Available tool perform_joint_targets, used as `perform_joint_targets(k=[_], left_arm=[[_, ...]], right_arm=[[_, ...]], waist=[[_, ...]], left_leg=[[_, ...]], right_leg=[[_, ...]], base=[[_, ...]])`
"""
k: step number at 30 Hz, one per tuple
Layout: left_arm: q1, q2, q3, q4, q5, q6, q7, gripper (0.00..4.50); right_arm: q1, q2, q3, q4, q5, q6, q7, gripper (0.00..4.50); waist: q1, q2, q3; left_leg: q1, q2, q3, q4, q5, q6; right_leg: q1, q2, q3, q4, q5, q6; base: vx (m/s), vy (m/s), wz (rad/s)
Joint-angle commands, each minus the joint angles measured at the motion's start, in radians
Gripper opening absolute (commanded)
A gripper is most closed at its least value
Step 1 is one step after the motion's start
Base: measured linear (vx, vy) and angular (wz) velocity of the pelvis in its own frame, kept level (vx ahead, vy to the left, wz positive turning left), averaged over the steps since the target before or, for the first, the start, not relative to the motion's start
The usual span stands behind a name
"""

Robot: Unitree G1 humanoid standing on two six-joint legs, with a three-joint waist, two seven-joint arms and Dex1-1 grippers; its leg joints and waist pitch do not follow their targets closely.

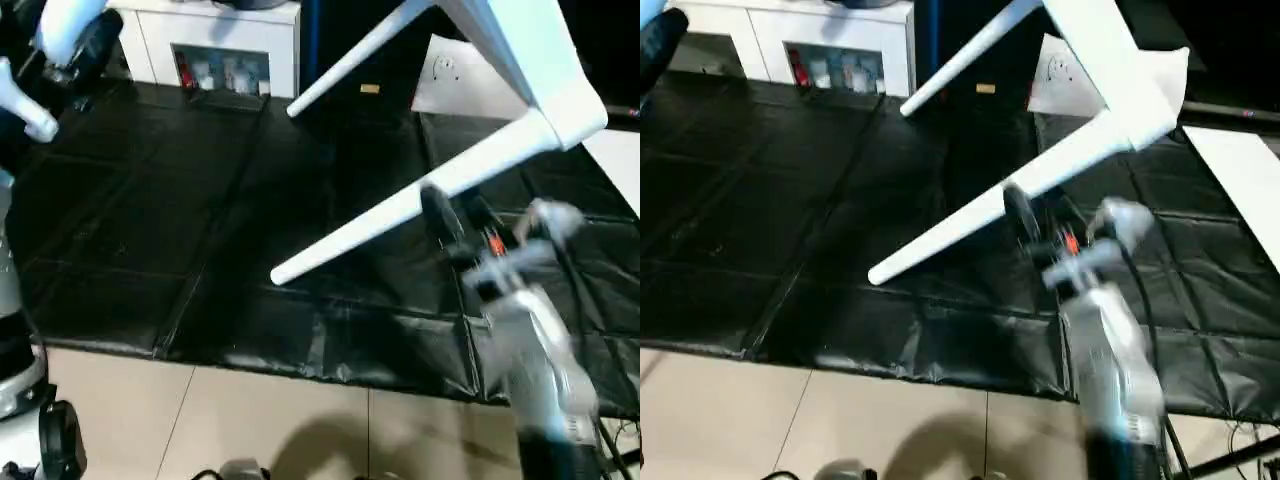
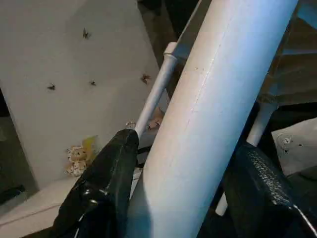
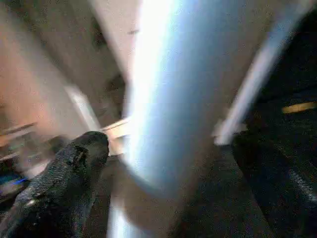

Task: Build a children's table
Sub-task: Flip table

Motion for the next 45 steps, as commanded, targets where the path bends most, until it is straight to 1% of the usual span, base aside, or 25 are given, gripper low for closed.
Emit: perform_joint_targets(k=[1,2,8,9,10,14,17,21,22,23,24,27,28,30,31,32,34,35,36,37,39,40,42,44,45], left_arm=[[0.016,-0.023,0.027,-0.002,-0.067,0.002,0.015,2.34],[0.026,-0.024,0.026,-0.001,-0.065,-0.002,0.012,2.34],[0.121,-0.074,0.032,0.062,-0.042,-0.072,0.045,2.28],[0.139,-0.083,0.026,0.082,-0.032,-0.093,0.049,2.23],[0.161,-0.096,0.019,0.109,-0.021,-0.120,0.058,2.20],[0.187,-0.116,0.012,0.166,0.001,-0.163,0.085,1.99],[0.202,-0.124,0.004,0.244,0.032,-0.219,0.103,1.89],[0.205,-0.127,-0.010,0.337,0.057,-0.272,0.112,1.70],[0.201,-0.125,-0.015,0.358,0.060,-0.285,0.114,1.68],[0.198,-0.124,-0.018,0.372,0.061,-0.294,0.115,1.65],[0.192,-0.120,-0.022,0.389,0.068,-0.307,0.119,1.64],[0.162,-0.109,-0.029,0.454,0.080,-0.347,0.124,1.62],[0.155,-0.107,-0.030,0.470,0.082,-0.359,0.124,1.62],[0.150,-0.099,-0.030,0.496,0.086,-0.375,0.125,1.61],[0.163,-0.091,-0.026,0.502,0.090,-0.372,0.131,1.61],[0.175,-0.087,-0.019,0.505,0.084,-0.373,0.128,1.61],[0.224,-0.080,0.005,0.480,0.065,-0.373,0.126,1.61],[0.239,-0.079,0.012,0.470,0.061,-0.374,0.124,1.96],[0.274,-0.079,0.028,0.443,0.052,-0.374,0.125,1.96],[0.322,-0.080,0.047,0.403,0.041,-0.371,0.122,2.31],[0.381,-0.083,0.071,0.350,0.025,-0.363,0.116,2.36],[0.399,-0.086,0.078,0.335,0.018,-0.363,0.115,2.41],[0.471,-0.094,0.104,0.273,0.004,-0.364,0.112,2.51],[0.579,-0.118,0.134,0.172,-0.039,-0.352,0.100,2.77],[0.617,-0.133,0.147,0.139,-0.056,-0.344,0.097,2.77]], right_arm=[[-0.019,-0.008,0.027,-0.020,0.034,0.034,0.054,4.50],[-0.023,-0.011,0.035,-0.025,0.036,0.036,0.065,4.50],[-0.032,-0.022,0.070,-0.130,0.072,0.076,0.080,4.50],[-0.035,-0.023,0.074,-0.151,0.074,0.082,0.076,4.50],[-0.040,-0.024,0.080,-0.180,0.072,0.090,0.073,4.50],[-0.051,-0.026,0.108,-0.225,0.038,0.088,0.055,4.50],[-0.046,-0.023,0.148,-0.240,-0.014,0.073,0.044,4.50],[-0.027,-0.007,0.196,-0.228,-0.069,0.053,0.035,4.50],[-0.024,-0.004,0.201,-0.227,-0.075,0.054,0.031,4.50],[-0.021,-0.002,0.204,-0.228,-0.079,0.055,0.028,4.50],[-0.018,0.000,0.210,-0.226,-0.088,0.053,0.026,4.50],[-0.002,0.000,0.233,-0.217,-0.121,0.043,0.020,4.50],[0.002,-0.001,0.239,-0.214,-0.131,0.038,0.020,4.50],[0.016,-0.010,0.258,-0.207,-0.164,0.022,0.026,4.50],[0.027,-0.017,0.266,-0.203,-0.185,0.015,0.021,4.50],[0.036,-0.023,0.272,-0.201,-0.204,0.009,0.017,4.50],[0.065,-0.040,0.275,-0.197,-0.239,-0.010,0.010,4.50],[0.073,-0.044,0.274,-0.195,-0.245,-0.014,0.008,4.50],[0.093,-0.050,0.266,-0.190,-0.254,-0.025,0.006,4.50],[0.122,-0.058,0.257,-0.186,-0.264,-0.039,0.004,4.50],[0.154,-0.063,0.242,-0.187,-0.267,-0.047,0.001,4.50],[0.166,-0.064,0.238,-0.189,-0.266,-0.049,0.000,4.50],[0.213,-0.076,0.220,-0.187,-0.280,-0.068,-0.007,4.50],[0.285,-0.089,0.196,-0.219,-0.287,-0.081,-0.020,4.50],[0.313,-0.091,0.185,-0.243,-0.281,-0.075,-0.028,4.50]], waist=[[-0.002,-0.005,-0.071],[-0.002,-0.009,-0.071],[-0.002,-0.007,-0.069],[-0.002,-0.005,-0.069],[-0.001,-0.009,-0.066],[0.003,-0.009,-0.066],[0.003,-0.011,-0.067],[0.001,-0.011,-0.072],[0.000,-0.020,-0.075],[0.004,-0.015,-0.075],[0.003,-0.018,-0.073],[0.005,-0.021,-0.072],[0.006,-0.024,-0.068],[0.007,-0.024,-0.068],[0.006,-0.018,-0.068],[0.004,-0.021,-0.068],[0.001,-0.017,-0.068],[-0.002,-0.019,-0.067],[-0.004,-0.016,-0.068],[-0.007,-0.014,-0.063],[-0.008,-0.013,-0.064],[-0.014,-0.015,-0.060],[-0.017,-0.013,-0.056],[-0.018,-0.013,-0.051],[-0.016,-0.004,-0.049]], left_leg=[[-0.005,0.054,-0.021,-0.063,-0.056,0.063],[-0.004,0.055,-0.020,-0.065,-0.058,0.060],[-0.001,0.057,-0.022,-0.070,-0.085,0.036],[0.000,0.056,-0.022,-0.069,-0.093,0.035],[0.006,0.057,-0.021,-0.073,-0.126,0.029],[0.016,0.059,-0.024,-0.077,-0.177,0.013],[0.015,0.061,-0.028,-0.082,-0.199,-0.001],[0.019,0.070,-0.036,-0.086,-0.211,-0.024],[0.021,0.073,-0.036,-0.087,-0.201,-0.030],[0.022,0.076,-0.038,-0.088,-0.194,-0.033],[0.023,0.075,-0.036,-0.088,-0.191,-0.035],[0.024,0.073,-0.033,-0.089,-0.213,-0.041],[0.022,0.070,-0.035,-0.092,-0.241,-0.044],[0.023,0.073,-0.037,-0.093,-0.255,-0.051],[0.022,0.072,-0.038,-0.093,-0.257,-0.055],[0.020,0.072,-0.038,-0.094,-0.257,-0.056],[0.019,0.075,-0.040,-0.094,-0.262,-0.060],[0.017,0.076,-0.041,-0.095,-0.261,-0.058],[0.019,0.076,-0.039,-0.093,-0.263,-0.056],[0.015,0.078,-0.040,-0.097,-0.281,-0.053],[0.018,0.078,-0.039,-0.096,-0.296,-0.052],[0.017,0.076,-0.038,-0.096,-0.315,-0.043],[0.019,0.075,-0.039,-0.097,-0.342,-0.036],[0.018,0.077,-0.041,-0.098,-0.370,-0.034],[0.020,0.079,-0.044,-0.098,-0.390,-0.038]], right_leg=[[0.063,-0.100,0.070,-0.073,-0.183,-0.110],[0.062,-0.099,0.070,-0.076,-0.201,-0.101],[0.058,-0.098,0.071,-0.082,-0.236,-0.076],[0.057,-0.098,0.071,-0.084,-0.244,-0.070],[0.052,-0.098,0.072,-0.093,-0.291,-0.052],[0.045,-0.096,0.071,-0.098,-0.327,-0.035],[0.046,-0.099,0.070,-0.103,-0.341,-0.017],[0.046,-0.102,0.071,-0.091,-0.243,-0.042],[0.049,-0.102,0.071,-0.082,-0.161,-0.069],[0.049,-0.103,0.070,-0.078,-0.133,-0.080],[0.048,-0.101,0.068,-0.075,-0.098,-0.092],[0.051,-0.105,0.070,-0.078,-0.112,-0.095],[0.055,-0.110,0.072,-0.085,-0.169,-0.078],[0.055,-0.113,0.073,-0.090,-0.205,-0.069],[0.056,-0.113,0.074,-0.088,-0.204,-0.070],[0.058,-0.113,0.074,-0.089,-0.204,-0.069],[0.059,-0.115,0.074,-0.085,-0.191,-0.082],[0.061,-0.114,0.074,-0.085,-0.187,-0.086],[0.059,-0.114,0.074,-0.084,-0.176,-0.097],[0.060,-0.115,0.074,-0.088,-0.191,-0.104],[0.060,-0.115,0.075,-0.091,-0.214,-0.104],[0.058,-0.112,0.075,-0.097,-0.253,-0.099],[0.055,-0.113,0.075,-0.106,-0.316,-0.090],[0.055,-0.117,0.075,-0.116,-0.376,-0.079],[0.052,-0.118,0.075,-0.116,-0.394,-0.081]], base=[[0.000,0.000,0.00],[0.000,0.000,0.00],[0.000,0.000,0.00],[0.000,0.000,0.00],[0.000,0.000,0.00],[0.000,0.000,0.00],[0.000,0.000,0.00],[0.000,0.000,0.00],[0.000,0.000,0.00],[0.000,0.000,0.00],[0.000,0.000,0.00],[0.000,0.000,0.00],[0.000,0.000,0.00],[0.000,0.000,0.00],[0.000,0.000,0.00],[0.000,0.000,0.00],[0.000,0.000,0.00],[0.000,0.000,0.00],[0.000,0.000,0.00],[0.000,0.000,0.00],[0.000,0.000,0.00],[0.000,0.000,0.00],[0.000,0.000,0.00],[0.000,0.000,0.00],[0.000,0.000,0.00]])
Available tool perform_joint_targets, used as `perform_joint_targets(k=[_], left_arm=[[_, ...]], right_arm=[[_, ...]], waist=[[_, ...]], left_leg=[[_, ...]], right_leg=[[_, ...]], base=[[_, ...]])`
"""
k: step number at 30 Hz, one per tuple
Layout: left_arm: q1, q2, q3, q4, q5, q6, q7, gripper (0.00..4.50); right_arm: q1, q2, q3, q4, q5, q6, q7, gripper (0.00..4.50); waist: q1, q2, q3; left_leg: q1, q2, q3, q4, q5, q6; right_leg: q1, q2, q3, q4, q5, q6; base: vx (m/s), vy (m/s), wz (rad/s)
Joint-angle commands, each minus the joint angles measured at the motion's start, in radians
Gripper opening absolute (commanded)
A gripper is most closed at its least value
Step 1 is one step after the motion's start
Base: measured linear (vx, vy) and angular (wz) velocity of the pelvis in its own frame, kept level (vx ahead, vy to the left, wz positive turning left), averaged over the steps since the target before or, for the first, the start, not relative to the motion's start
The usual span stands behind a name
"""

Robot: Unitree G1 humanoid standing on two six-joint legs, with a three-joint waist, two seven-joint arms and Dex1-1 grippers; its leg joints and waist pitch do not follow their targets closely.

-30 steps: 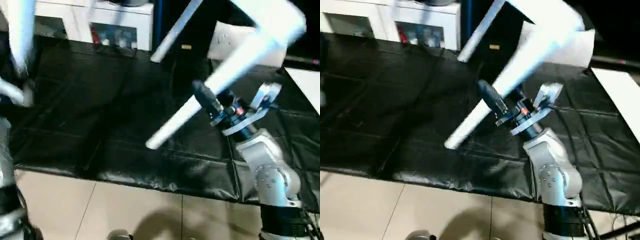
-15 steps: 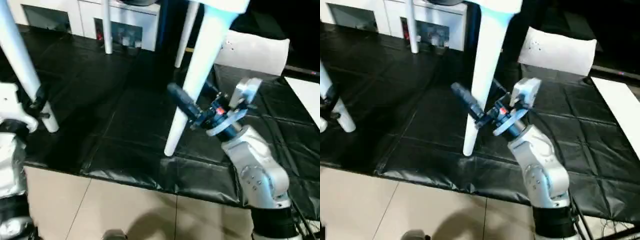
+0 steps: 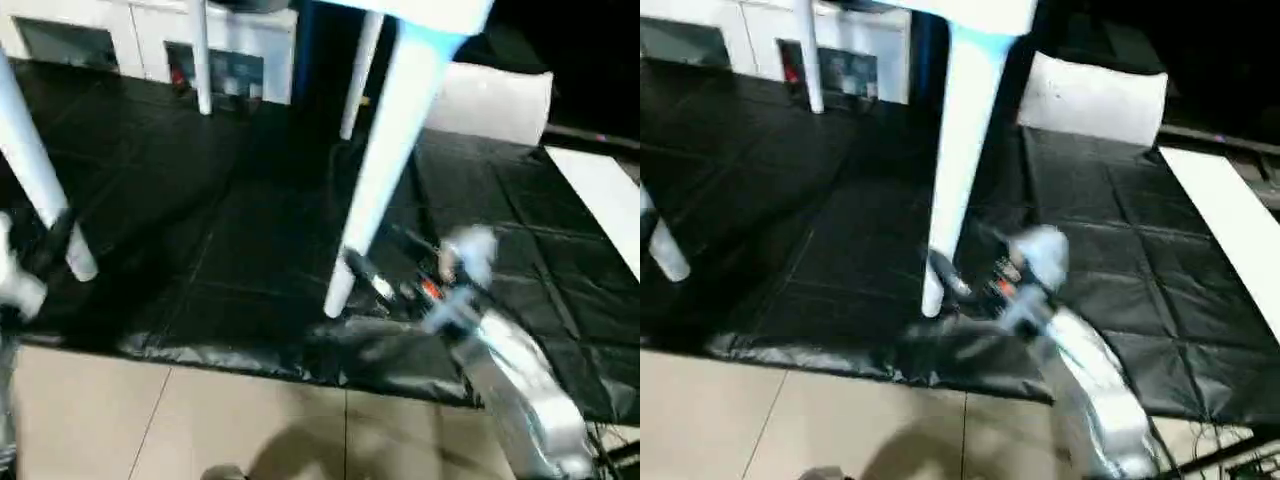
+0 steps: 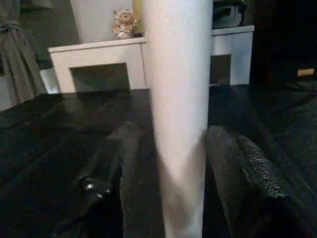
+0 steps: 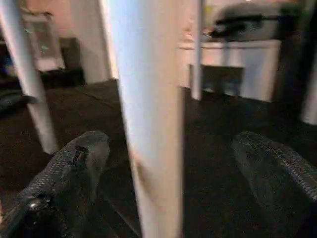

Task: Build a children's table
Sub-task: Flip table

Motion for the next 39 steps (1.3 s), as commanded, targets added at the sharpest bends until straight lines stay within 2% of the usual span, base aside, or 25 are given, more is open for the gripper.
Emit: perform_joint_targets(k=[1,10,12,13,14,15,16,17,18,19,20,21,22,24,25,26,29,31,33,34,35,36,37,38,39], left_arm=[[0.055,-0.029,0.031,-0.076,-0.043,0.025,-0.008,2.79],[0.287,-0.144,-0.215,-0.463,-0.191,0.245,0.002,3.35],[0.269,-0.158,-0.277,-0.483,-0.176,0.269,0.021,3.35],[0.232,-0.182,-0.301,-0.460,-0.152,0.277,0.032,3.35],[0.186,-0.200,-0.321,-0.407,-0.113,0.264,0.035,3.35],[0.150,-0.212,-0.337,-0.362,-0.077,0.250,0.034,3.35],[0.126,-0.219,-0.347,-0.330,-0.053,0.240,0.032,3.35],[0.089,-0.222,-0.368,-0.280,-0.027,0.241,0.031,3.35],[0.087,-0.221,-0.370,-0.278,-0.027,0.245,0.033,3.35],[0.082,-0.218,-0.376,-0.273,-0.026,0.255,0.038,3.35],[0.083,-0.199,-0.402,-0.286,-0.042,0.285,0.054,3.35],[0.087,-0.191,-0.413,-0.296,-0.044,0.294,0.067,3.35],[0.093,-0.190,-0.418,-0.308,-0.053,0.303,0.077,3.35],[0.101,-0.195,-0.420,-0.319,-0.050,0.310,0.081,3.35],[0.106,-0.206,-0.417,-0.317,-0.039,0.303,0.071,3.35],[0.111,-0.212,-0.417,-0.315,-0.032,0.302,0.061,3.35],[0.149,-0.217,-0.424,-0.319,-0.048,0.303,0.060,3.35],[0.172,-0.221,-0.430,-0.316,-0.074,0.289,0.061,3.35],[0.216,-0.216,-0.445,-0.297,-0.048,0.234,0.045,3.35],[0.222,-0.217,-0.446,-0.295,-0.048,0.228,0.043,3.35],[0.244,-0.228,-0.443,-0.295,-0.054,0.215,0.036,3.35],[0.254,-0.231,-0.443,-0.297,-0.057,0.211,0.031,3.35],[0.288,-0.238,-0.445,-0.306,-0.072,0.201,0.008,3.35],[0.313,-0.240,-0.448,-0.313,-0.080,0.191,-0.009,3.35],[0.332,-0.239,-0.451,-0.317,-0.088,0.181,-0.025,3.35]], right_arm=[[0.044,-0.012,-0.041,-0.050,-0.002,-0.001,-0.026,4.50],[0.196,0.034,-0.085,-0.241,0.043,0.129,-0.190,4.50],[0.196,0.034,-0.070,-0.252,0.049,0.155,-0.203,4.50],[0.189,0.037,-0.064,-0.239,0.040,0.184,-0.223,4.50],[0.171,0.039,-0.059,-0.205,0.005,0.211,-0.251,4.50],[0.156,0.040,-0.054,-0.176,-0.028,0.235,-0.278,4.50],[0.146,0.041,-0.050,-0.155,-0.052,0.251,-0.296,4.50],[0.112,0.033,-0.035,-0.100,-0.078,0.285,-0.299,4.50],[0.109,0.032,-0.033,-0.095,-0.073,0.282,-0.290,4.50],[0.100,0.029,-0.026,-0.081,-0.059,0.272,-0.261,4.50],[0.079,0.013,-0.016,-0.057,-0.086,0.267,-0.272,4.50],[0.073,0.016,-0.018,-0.047,-0.078,0.267,-0.278,4.50],[0.070,0.012,-0.014,-0.044,-0.078,0.274,-0.281,4.50],[0.071,0.008,-0.001,-0.042,-0.083,0.274,-0.274,4.50],[0.072,0.005,0.010,-0.041,-0.101,0.272,-0.274,4.50],[0.073,0.005,0.018,-0.037,-0.117,0.267,-0.273,4.50],[0.086,-0.016,0.057,-0.034,-0.151,0.223,-0.238,4.50],[0.092,-0.031,0.068,-0.032,-0.147,0.208,-0.211,4.50],[0.094,-0.041,0.069,-0.016,-0.127,0.192,-0.174,4.50],[0.095,-0.041,0.069,-0.014,-0.124,0.190,-0.170,4.50],[0.098,-0.045,0.071,-0.004,-0.117,0.178,-0.145,4.50],[0.100,-0.047,0.074,0.000,-0.117,0.171,-0.135,4.50],[0.107,-0.052,0.079,0.013,-0.114,0.148,-0.102,4.50],[0.116,-0.052,0.078,0.020,-0.104,0.137,-0.081,4.50],[0.124,-0.054,0.079,0.027,-0.098,0.124,-0.065,4.50]], waist=[[-0.002,0.045,-0.036],[-0.021,0.088,-0.001],[-0.020,0.096,0.002],[0.001,0.110,-0.006],[0.011,0.105,0.003],[0.002,0.061,0.006],[-0.003,0.051,0.023],[-0.030,0.049,0.012],[-0.032,0.074,0.019],[-0.054,0.097,-0.012],[-0.056,0.125,-0.020],[-0.036,0.155,-0.007],[-0.055,0.125,-0.016],[-0.055,0.073,0.000],[-0.051,0.064,-0.041],[-0.045,0.068,-0.038],[-0.056,0.089,-0.097],[-0.066,0.093,-0.082],[-0.083,0.114,-0.048],[-0.069,0.117,-0.015],[-0.040,0.108,-0.013],[0.000,0.097,-0.009],[-0.009,0.027,-0.019],[-0.021,0.033,-0.012],[-0.006,0.027,-0.018]], left_leg=[[0.011,0.075,-0.040,-0.099,-0.429,-0.034],[0.061,0.086,-0.069,-0.113,-0.739,-0.046],[0.043,0.100,-0.071,-0.143,-0.822,-0.054],[-0.031,0.128,-0.065,-0.200,-0.868,-0.066],[-0.040,0.126,-0.051,-0.217,-0.872,-0.071],[0.041,0.057,-0.033,-0.123,-0.734,-0.062],[0.137,-0.010,-0.014,0.039,-0.540,-0.061],[0.097,-0.040,-0.045,0.104,-0.216,-0.003],[0.079,-0.026,-0.052,0.095,-0.206,0.006],[0.047,0.030,-0.073,-0.002,-0.377,-0.016],[-0.043,0.128,-0.144,-0.129,-0.714,-0.011],[-0.039,0.127,-0.117,-0.183,-0.932,-0.013],[-0.011,0.112,-0.123,-0.166,-0.900,0.013],[0.030,-0.009,-0.078,0.005,-0.403,-0.017],[0.001,-0.023,-0.070,0.033,-0.103,0.044],[-0.054,-0.014,-0.080,0.009,0.019,0.075],[-0.089,-0.021,-0.071,0.011,0.223,0.221],[-0.082,0.033,-0.074,-0.024,-0.123,0.245],[-0.043,0.098,-0.098,-0.080,-0.610,0.098],[-0.096,0.158,-0.109,-0.205,-0.880,0.021],[-0.113,0.143,-0.079,-0.208,-0.923,0.017],[-0.089,0.122,-0.022,-0.198,-0.907,0.049],[0.007,0.049,-0.016,-0.030,-0.697,-0.027],[0.029,0.014,-0.036,0.103,-0.482,-0.017],[-0.042,0.006,-0.066,0.119,-0.139,0.013]], right_leg=[[0.028,-0.112,0.076,-0.108,-0.437,-0.083],[0.022,-0.086,0.007,-0.169,-0.648,0.018],[0.046,-0.069,-0.001,-0.134,-0.590,0.017],[0.108,-0.062,0.044,0.020,-0.425,0.004],[0.098,-0.058,0.063,0.037,-0.431,0.003],[0.003,-0.074,0.085,-0.108,-0.754,0.061],[-0.106,-0.104,0.054,-0.253,-1.059,0.103],[-0.042,-0.180,0.058,-0.248,-1.149,0.091],[-0.004,-0.193,0.022,-0.259,-1.123,0.099],[0.078,-0.150,-0.067,-0.201,-0.821,0.122],[0.147,-0.089,-0.020,0.021,-0.369,0.070],[0.105,-0.060,0.006,0.083,-0.082,-0.001],[0.088,-0.069,0.036,0.076,-0.046,0.000],[-0.015,-0.156,0.082,-0.158,-0.833,0.051],[0.010,-0.171,0.098,-0.159,-0.733,0.012],[0.030,-0.154,0.084,-0.129,-0.515,-0.025],[-0.007,-0.064,0.008,-0.081,0.044,-0.135],[-0.011,-0.063,-0.015,-0.118,-0.347,-0.105],[-0.010,-0.050,-0.022,-0.093,-0.588,0.020],[0.046,-0.027,0.002,0.097,-0.419,0.034],[0.059,-0.020,0.007,0.143,-0.301,0.019],[0.036,-0.023,0.061,0.171,-0.312,0.018],[-0.061,-0.090,0.135,-0.030,-0.859,0.095],[-0.094,-0.200,0.153,-0.139,-1.106,0.077],[-0.024,-0.197,0.202,-0.144,-1.108,0.079]], base=[[0.000,0.000,0.00],[0.000,0.000,0.00],[-0.037,0.011,0.04],[-0.074,0.022,0.08],[-0.092,-0.021,0.05],[-0.003,-0.074,0.14],[-0.003,-0.074,0.14],[0.000,0.000,0.00],[0.013,0.083,-0.45],[0.013,0.083,-0.45],[0.031,0.102,-0.29],[0.000,0.000,0.00],[0.000,0.000,0.00],[-0.018,-0.068,0.02],[-0.025,-0.074,-0.01],[0.000,0.000,0.00],[0.000,0.000,0.00],[-0.055,0.016,0.00],[-0.061,0.014,-0.04],[-0.062,0.010,-0.05],[-0.081,-0.020,0.11],[-0.047,-0.096,0.24],[-0.047,-0.096,0.24],[0.043,-0.131,0.06],[0.036,-0.059,-0.14]])
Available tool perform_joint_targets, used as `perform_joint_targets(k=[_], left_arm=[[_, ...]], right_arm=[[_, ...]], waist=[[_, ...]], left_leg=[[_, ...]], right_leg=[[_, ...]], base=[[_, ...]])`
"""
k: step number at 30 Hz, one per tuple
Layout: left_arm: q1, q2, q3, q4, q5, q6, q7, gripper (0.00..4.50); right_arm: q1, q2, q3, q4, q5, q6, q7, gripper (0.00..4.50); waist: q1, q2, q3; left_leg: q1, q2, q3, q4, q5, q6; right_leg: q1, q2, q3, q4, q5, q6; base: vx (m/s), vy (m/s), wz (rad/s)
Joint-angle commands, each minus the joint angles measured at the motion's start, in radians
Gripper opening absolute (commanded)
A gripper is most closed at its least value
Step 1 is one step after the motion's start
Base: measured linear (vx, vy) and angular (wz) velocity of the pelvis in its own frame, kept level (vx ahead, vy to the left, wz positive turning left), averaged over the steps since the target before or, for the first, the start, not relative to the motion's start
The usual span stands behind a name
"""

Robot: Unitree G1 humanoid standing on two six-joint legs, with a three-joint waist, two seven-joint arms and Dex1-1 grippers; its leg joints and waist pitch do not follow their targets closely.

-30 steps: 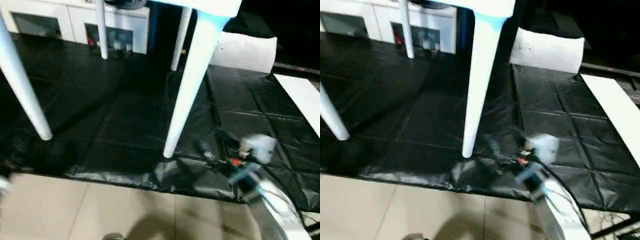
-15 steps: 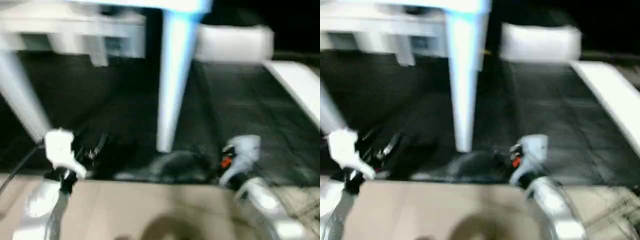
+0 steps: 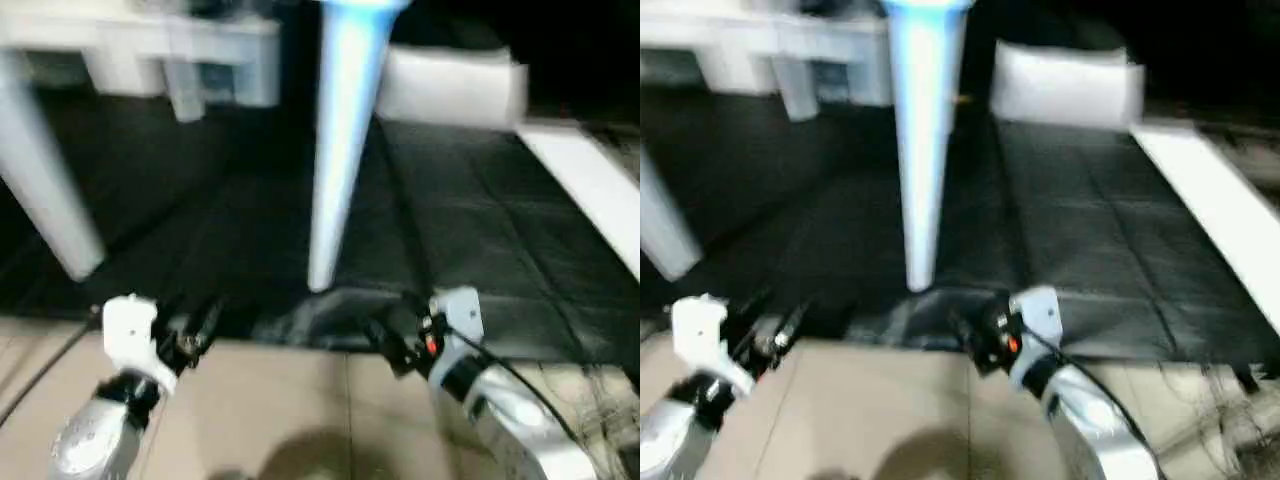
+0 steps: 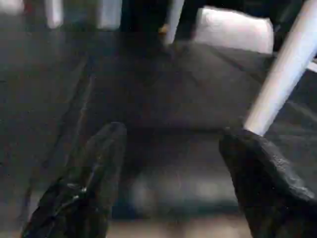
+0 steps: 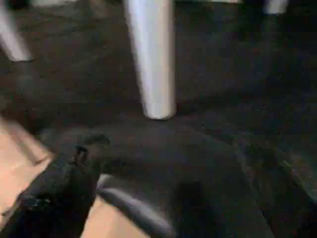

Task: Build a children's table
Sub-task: Flip table

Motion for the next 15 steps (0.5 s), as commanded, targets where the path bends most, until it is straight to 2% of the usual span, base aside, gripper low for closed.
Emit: perform_joint_targets(k=[1,2,3,4,5,6,7,8,9,10,11,12,13,15], left_arm=[[0.026,0.017,-0.014,-0.016,-0.022,-0.032,-0.058,3.35],[0.034,0.024,-0.018,-0.016,-0.028,-0.035,-0.070,3.35],[0.054,0.031,-0.023,-0.015,-0.036,-0.047,-0.091,3.35],[0.078,0.039,-0.027,-0.013,-0.045,-0.053,-0.111,3.35],[0.095,0.045,-0.030,-0.010,-0.051,-0.052,-0.120,3.35],[0.105,0.050,-0.035,-0.006,-0.049,-0.048,-0.121,3.35],[0.113,0.053,-0.039,0.002,-0.046,-0.038,-0.119,3.35],[0.117,0.057,-0.043,0.021,-0.032,-0.029,-0.112,3.35],[0.118,0.058,-0.045,0.026,-0.029,-0.031,-0.113,3.35],[0.128,0.070,-0.061,0.064,-0.001,-0.047,-0.127,3.35],[0.139,0.074,-0.070,0.099,0.012,-0.050,-0.138,3.35],[0.141,0.075,-0.072,0.107,0.015,-0.051,-0.141,3.35],[0.145,0.072,-0.068,0.135,0.018,-0.056,-0.146,3.35],[0.146,0.067,-0.063,0.154,0.018,-0.056,-0.146,3.35]], right_arm=[[0.028,-0.013,0.003,0.030,0.018,-0.055,0.059,4.50],[0.028,-0.016,0.006,0.035,0.022,-0.061,0.073,4.50],[0.037,-0.016,0.005,0.044,0.043,-0.068,0.104,4.50],[0.047,-0.018,0.007,0.057,0.064,-0.070,0.139,4.50],[0.053,-0.022,0.013,0.071,0.069,-0.075,0.162,4.50],[0.057,-0.027,0.018,0.082,0.076,-0.072,0.183,4.50],[0.060,-0.033,0.027,0.096,0.077,-0.074,0.208,4.50],[0.061,-0.041,0.041,0.113,0.077,-0.077,0.236,4.50],[0.061,-0.042,0.044,0.116,0.078,-0.075,0.242,4.50],[0.061,-0.052,0.070,0.149,0.083,-0.068,0.297,4.50],[0.059,-0.062,0.102,0.180,0.079,-0.063,0.343,4.50],[0.059,-0.064,0.109,0.187,0.079,-0.061,0.353,4.50],[0.051,-0.066,0.131,0.225,0.067,-0.072,0.382,4.50],[0.044,-0.065,0.142,0.254,0.056,-0.080,0.396,4.50]], waist=[[0.000,0.008,-0.008],[0.001,0.017,-0.012],[0.001,-0.002,-0.008],[-0.006,0.008,-0.009],[-0.005,0.016,-0.014],[-0.009,0.023,-0.021],[-0.013,0.013,-0.029],[-0.014,0.030,-0.017],[-0.018,0.032,-0.013],[-0.022,0.026,-0.009],[-0.024,0.021,-0.012],[-0.027,0.027,-0.018],[-0.028,0.029,-0.020],[-0.035,0.027,-0.031]], left_leg=[[0.003,0.033,-0.056,-0.034,-0.074,-0.014],[0.025,0.040,-0.054,-0.071,-0.119,-0.036],[0.027,0.040,-0.043,-0.106,-0.201,-0.026],[0.038,0.057,-0.042,-0.145,-0.342,-0.024],[0.035,0.059,-0.044,-0.153,-0.343,-0.018],[0.027,0.067,-0.043,-0.169,-0.298,-0.011],[0.019,0.068,-0.042,-0.171,-0.238,0.001],[0.021,0.072,-0.041,-0.187,-0.286,-0.003],[0.031,0.073,-0.040,-0.189,-0.357,-0.023],[0.038,0.067,-0.049,-0.192,-0.474,-0.062],[0.039,0.067,-0.049,-0.191,-0.470,-0.061],[0.038,0.068,-0.050,-0.192,-0.438,-0.055],[0.037,0.070,-0.049,-0.194,-0.411,-0.050],[0.032,0.075,-0.042,-0.193,-0.296,-0.026]], right_leg=[[0.005,-0.163,0.112,-0.260,-0.841,0.015],[0.006,-0.130,0.085,-0.248,-0.730,-0.013],[0.002,-0.086,0.070,-0.232,-0.641,-0.017],[0.011,-0.064,0.058,-0.210,-0.443,-0.063],[0.023,-0.069,0.058,-0.207,-0.398,-0.075],[0.043,-0.076,0.053,-0.207,-0.302,-0.092],[0.058,-0.075,0.048,-0.204,-0.228,-0.092],[0.052,-0.073,0.040,-0.216,-0.257,-0.090],[0.046,-0.078,0.041,-0.225,-0.304,-0.091],[0.047,-0.092,0.044,-0.241,-0.427,-0.064],[0.047,-0.095,0.046,-0.243,-0.424,-0.061],[0.053,-0.094,0.048,-0.242,-0.359,-0.069],[0.057,-0.093,0.048,-0.238,-0.307,-0.078],[0.068,-0.085,0.044,-0.221,-0.088,-0.128]], base=[[0.036,-0.059,-0.14],[0.000,0.000,0.00],[0.000,0.000,0.00],[0.000,0.000,0.00],[0.000,0.000,0.00],[0.000,0.000,0.00],[0.000,0.000,0.00],[0.000,0.000,0.00],[0.001,0.059,-0.08],[0.001,0.059,-0.08],[0.020,0.060,-0.09],[0.044,0.053,-0.05],[0.044,0.053,-0.05],[0.068,0.040,-0.03]])
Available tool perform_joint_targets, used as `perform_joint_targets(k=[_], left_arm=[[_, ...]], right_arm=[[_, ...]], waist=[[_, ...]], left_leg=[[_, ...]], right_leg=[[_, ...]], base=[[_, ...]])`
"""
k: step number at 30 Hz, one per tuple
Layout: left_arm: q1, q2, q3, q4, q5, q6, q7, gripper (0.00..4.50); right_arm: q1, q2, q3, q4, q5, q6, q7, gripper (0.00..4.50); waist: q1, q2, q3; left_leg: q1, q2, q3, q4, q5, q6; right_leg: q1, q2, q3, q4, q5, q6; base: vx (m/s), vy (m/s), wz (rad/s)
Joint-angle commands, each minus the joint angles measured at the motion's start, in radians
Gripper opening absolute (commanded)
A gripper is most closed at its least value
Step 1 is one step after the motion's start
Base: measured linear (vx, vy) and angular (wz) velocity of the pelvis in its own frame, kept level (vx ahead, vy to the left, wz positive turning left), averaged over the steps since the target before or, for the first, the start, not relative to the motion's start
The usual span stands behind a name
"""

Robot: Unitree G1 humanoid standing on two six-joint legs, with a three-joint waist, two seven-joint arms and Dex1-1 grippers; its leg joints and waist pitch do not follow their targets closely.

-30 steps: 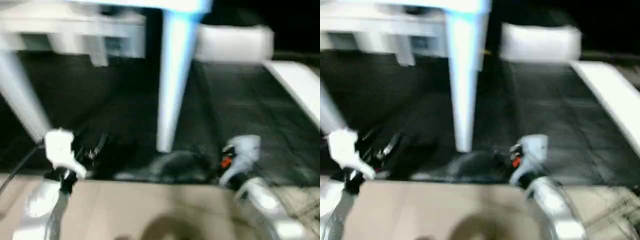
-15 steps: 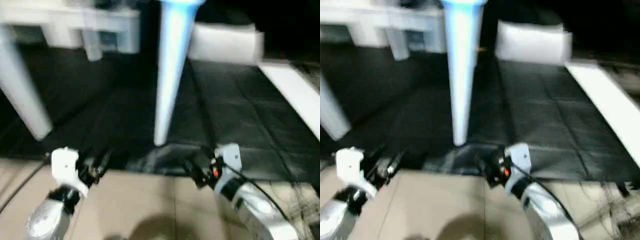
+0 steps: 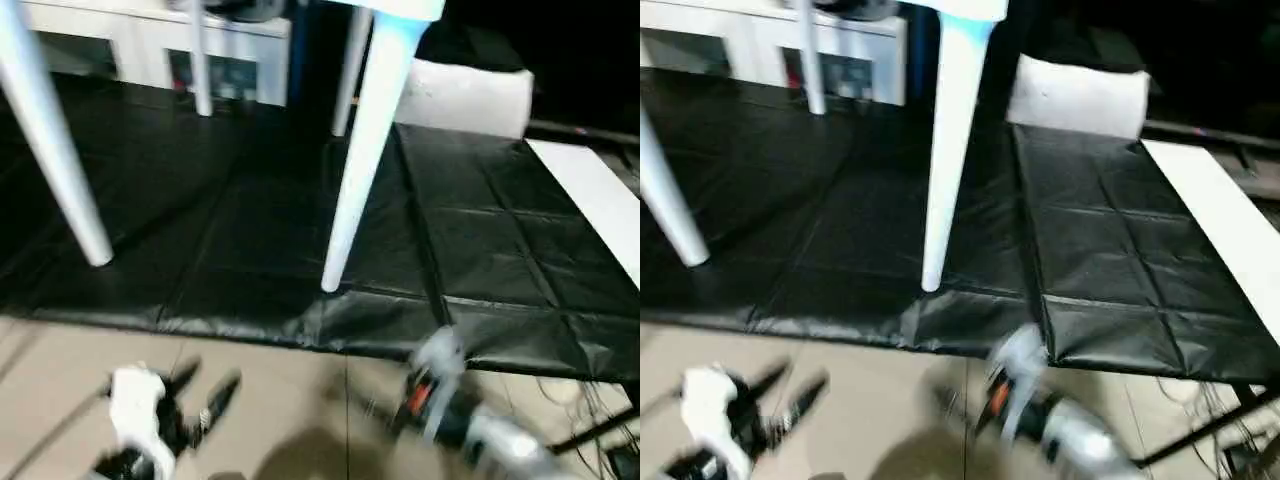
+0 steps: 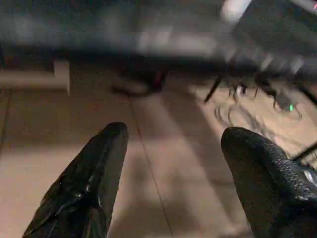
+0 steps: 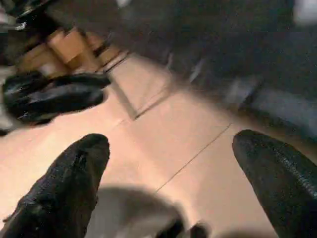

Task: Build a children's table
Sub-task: Flip table

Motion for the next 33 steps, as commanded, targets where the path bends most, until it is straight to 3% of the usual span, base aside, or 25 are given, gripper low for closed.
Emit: perform_joint_targets(k=[1,4,5,6,7,8,9,10,11,12,15,16,17,18,19,23,24,25,26,27,28,29,30,31,33], left_arm=[[-0.005,-0.010,-0.007,0.054,0.017,-0.028,-0.004,3.35],[-0.022,-0.010,-0.013,0.145,0.029,-0.036,0.004,3.35],[-0.035,-0.012,-0.014,0.198,0.035,-0.038,0.013,3.35],[-0.055,-0.013,-0.014,0.266,0.051,-0.049,0.026,3.35],[-0.085,-0.014,-0.018,0.365,0.074,-0.066,0.040,3.35],[-0.085,-0.014,-0.018,0.365,0.074,-0.066,0.040,3.35],[-0.115,-0.015,-0.020,0.441,0.102,-0.080,0.073,3.35],[-0.171,-0.027,-0.006,0.562,0.121,-0.107,0.118,3.35],[-0.188,-0.032,0.000,0.597,0.124,-0.111,0.135,3.35],[-0.228,-0.041,0.012,0.675,0.135,-0.126,0.180,3.35],[-0.344,-0.063,0.025,0.871,0.148,-0.113,0.275,3.35],[-0.383,-0.068,0.014,0.938,0.158,-0.108,0.282,3.35],[-0.383,-0.068,0.014,0.938,0.158,-0.108,0.282,3.35],[-0.436,-0.075,-0.008,1.035,0.187,-0.091,0.315,3.35],[-0.458,-0.079,-0.016,1.081,0.203,-0.086,0.340,3.35],[-0.530,-0.092,-0.010,1.211,0.226,-0.099,0.379,3.35],[-0.542,-0.093,-0.008,1.234,0.229,-0.109,0.384,3.35],[-0.548,-0.094,-0.006,1.253,0.231,-0.117,0.387,3.35],[-0.556,-0.096,-0.003,1.279,0.233,-0.122,0.392,3.35],[-0.560,-0.097,0.004,1.297,0.230,-0.129,0.397,3.35],[-0.562,-0.098,0.008,1.308,0.228,-0.134,0.399,3.35],[-0.569,-0.099,0.015,1.328,0.224,-0.142,0.404,3.35],[-0.574,-0.099,0.021,1.342,0.221,-0.152,0.405,3.35],[-0.581,-0.100,0.024,1.355,0.221,-0.160,0.407,3.35],[-0.587,-0.102,0.025,1.365,0.223,-0.164,0.411,3.35]], right_arm=[[-0.037,-0.004,0.002,0.087,-0.027,-0.028,0.042,4.50],[-0.090,0.002,0.050,0.235,-0.106,-0.073,0.055,4.50],[-0.107,0.005,0.071,0.283,-0.134,-0.086,0.057,4.50],[-0.125,0.017,0.085,0.337,-0.156,-0.090,0.048,4.50],[-0.155,0.046,0.095,0.433,-0.180,-0.077,0.007,4.50],[-0.155,0.046,0.095,0.433,-0.180,-0.077,0.007,4.50],[-0.180,0.067,0.104,0.511,-0.210,-0.092,-0.044,4.50],[-0.229,0.106,0.103,0.651,-0.257,-0.091,-0.187,4.50],[-0.242,0.117,0.101,0.689,-0.269,-0.089,-0.228,4.50],[-0.266,0.141,0.081,0.764,-0.274,-0.086,-0.298,4.50],[-0.295,0.197,0.003,0.914,-0.245,-0.060,-0.438,4.50],[-0.302,0.212,-0.019,0.961,-0.239,-0.060,-0.474,4.50],[-0.302,0.212,-0.019,0.961,-0.239,-0.060,-0.474,4.50],[-0.307,0.227,-0.054,1.013,-0.224,-0.057,-0.527,4.50],[-0.312,0.233,-0.068,1.035,-0.216,-0.058,-0.549,4.50],[-0.338,0.259,-0.122,1.145,-0.201,-0.055,-0.627,4.50],[-0.341,0.264,-0.136,1.158,-0.198,-0.058,-0.633,4.50],[-0.342,0.267,-0.148,1.164,-0.192,-0.061,-0.634,4.50],[-0.346,0.270,-0.158,1.175,-0.194,-0.067,-0.639,4.50],[-0.350,0.273,-0.165,1.183,-0.195,-0.073,-0.641,4.50],[-0.353,0.274,-0.170,1.188,-0.196,-0.077,-0.643,4.50],[-0.358,0.277,-0.176,1.198,-0.199,-0.083,-0.648,4.50],[-0.360,0.274,-0.182,1.203,-0.197,-0.083,-0.647,4.50],[-0.364,0.270,-0.193,1.208,-0.192,-0.084,-0.648,4.50],[-0.369,0.263,-0.206,1.213,-0.184,-0.082,-0.651,4.50]], waist=[[-0.003,0.031,-0.032],[-0.004,0.026,-0.033],[-0.004,0.036,-0.035],[-0.004,0.029,-0.034],[-0.005,0.031,-0.035],[-0.005,0.031,-0.034],[0.002,0.032,-0.036],[-0.007,0.026,-0.033],[-0.005,0.032,-0.033],[-0.003,0.028,-0.037],[-0.004,0.035,-0.037],[-0.004,0.043,-0.034],[-0.004,0.043,-0.034],[-0.008,0.038,-0.029],[-0.003,0.039,-0.034],[-0.006,0.042,-0.036],[-0.001,0.044,-0.037],[0.005,0.037,-0.035],[0.014,0.045,-0.037],[0.032,0.039,-0.038],[0.053,0.040,-0.038],[0.061,0.037,-0.041],[0.069,0.029,-0.042],[0.079,0.036,-0.043],[0.076,0.045,-0.042]], left_leg=[[-0.004,0.075,-0.034,-0.109,-0.274,-0.011],[-0.004,0.071,-0.025,-0.101,-0.206,0.009],[-0.001,0.068,-0.022,-0.096,-0.189,0.015],[-0.001,0.067,-0.019,-0.094,-0.174,0.023],[0.003,0.066,-0.018,-0.094,-0.171,0.030],[0.001,0.065,-0.018,-0.094,-0.171,0.032],[0.004,0.073,-0.020,-0.097,-0.178,0.031],[0.006,0.069,-0.017,-0.097,-0.177,0.025],[0.009,0.068,-0.019,-0.099,-0.184,0.016],[0.012,0.075,-0.019,-0.100,-0.202,-0.001],[0.018,0.075,-0.017,-0.100,-0.248,-0.018],[0.012,0.075,-0.021,-0.105,-0.243,-0.020],[0.012,0.075,-0.021,-0.105,-0.243,-0.020],[0.012,0.077,-0.020,-0.109,-0.279,-0.027],[0.019,0.076,-0.020,-0.106,-0.287,-0.029],[0.013,0.078,-0.021,-0.105,-0.275,-0.021],[0.011,0.073,-0.016,-0.100,-0.260,0.003],[0.003,0.066,-0.012,-0.090,-0.232,0.049],[-0.001,0.065,-0.014,-0.076,-0.209,0.074],[-0.009,0.063,-0.021,-0.035,-0.152,0.122],[-0.022,0.072,-0.038,0.010,-0.118,0.140],[-0.034,0.074,-0.047,0.030,-0.106,0.144],[-0.049,0.075,-0.057,0.044,-0.089,0.150],[-0.047,0.069,-0.056,0.027,-0.072,0.174],[-0.027,0.066,-0.045,-0.021,-0.075,0.224]], right_leg=[[0.006,-0.090,0.058,-0.073,-0.055,-0.159],[0.010,-0.093,0.057,-0.065,0.057,-0.190],[0.009,-0.093,0.057,-0.064,0.080,-0.201],[0.013,-0.095,0.059,-0.064,0.094,-0.204],[0.012,-0.096,0.058,-0.065,0.080,-0.209],[0.012,-0.098,0.060,-0.065,0.068,-0.212],[0.012,-0.105,0.060,-0.067,0.037,-0.214],[0.007,-0.101,0.061,-0.066,0.018,-0.225],[0.006,-0.103,0.060,-0.068,-0.012,-0.229],[0.008,-0.106,0.062,-0.070,-0.036,-0.234],[0.005,-0.108,0.067,-0.069,-0.067,-0.234],[0.008,-0.110,0.068,-0.066,-0.061,-0.231],[0.008,-0.110,0.068,-0.066,-0.061,-0.231],[0.006,-0.109,0.068,-0.073,-0.099,-0.219],[0.006,-0.114,0.071,-0.073,-0.120,-0.217],[0.006,-0.120,0.074,-0.076,-0.130,-0.225],[0.009,-0.130,0.080,-0.079,-0.120,-0.235],[0.015,-0.151,0.090,-0.093,-0.149,-0.246],[0.022,-0.175,0.102,-0.104,-0.166,-0.251],[0.030,-0.231,0.133,-0.133,-0.210,-0.251],[0.034,-0.287,0.167,-0.156,-0.263,-0.245],[0.040,-0.305,0.178,-0.161,-0.275,-0.243],[0.039,-0.305,0.182,-0.162,-0.275,-0.244],[0.032,-0.277,0.163,-0.155,-0.258,-0.241],[0.021,-0.219,0.130,-0.140,-0.237,-0.223]], base=[[0.079,0.034,-0.03],[0.064,0.007,-0.04],[0.000,0.000,0.00],[0.000,0.000,0.00],[0.000,0.000,0.00],[0.000,0.000,0.00],[0.000,0.000,0.00],[0.000,0.000,0.00],[0.000,0.000,0.00],[0.000,0.000,0.00],[0.000,0.000,0.00],[0.000,0.000,0.00],[0.000,0.000,0.00],[0.000,0.000,0.00],[0.000,0.000,0.00],[0.000,0.000,0.00],[0.000,0.000,0.00],[0.000,0.000,0.00],[0.000,0.000,0.00],[0.000,0.000,0.00],[0.000,0.000,0.00],[0.004,0.089,0.00],[0.008,0.139,-0.01],[0.008,0.139,-0.01],[0.021,0.215,0.06]])
